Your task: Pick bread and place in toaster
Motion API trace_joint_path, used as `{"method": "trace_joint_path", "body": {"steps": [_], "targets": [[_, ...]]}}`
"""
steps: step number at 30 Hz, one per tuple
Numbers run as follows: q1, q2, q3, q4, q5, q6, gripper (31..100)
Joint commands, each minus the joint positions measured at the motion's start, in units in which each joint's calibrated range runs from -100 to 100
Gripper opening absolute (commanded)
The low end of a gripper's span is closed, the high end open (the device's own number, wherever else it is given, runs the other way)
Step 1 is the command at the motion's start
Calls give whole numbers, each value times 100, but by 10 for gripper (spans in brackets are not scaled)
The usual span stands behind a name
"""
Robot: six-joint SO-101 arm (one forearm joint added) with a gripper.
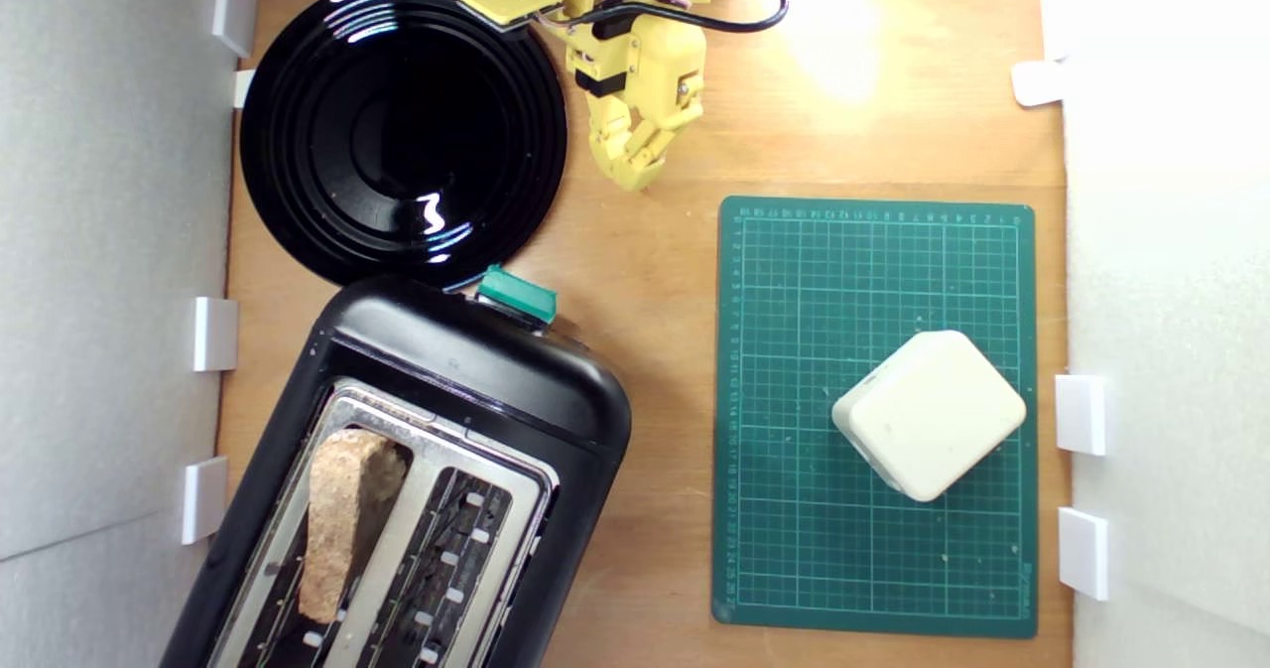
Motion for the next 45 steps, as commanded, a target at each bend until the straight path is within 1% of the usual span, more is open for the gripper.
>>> {"method": "trace_joint_path", "body": {"steps": [1, 18, 19, 26, 41, 45], "targets": [[14, -35, 16, -23, 17, -13, 321], [63, -35, 16, -23, 17, -13, 321], [63, -35, 16, 50, 17, -8, 321], [38, -35, 16, -23, 17, -13, 321], [-147, -44, 16, -14, 17, -13, 321], [-405, -44, 16, -23, 17, -13, 321]]}}
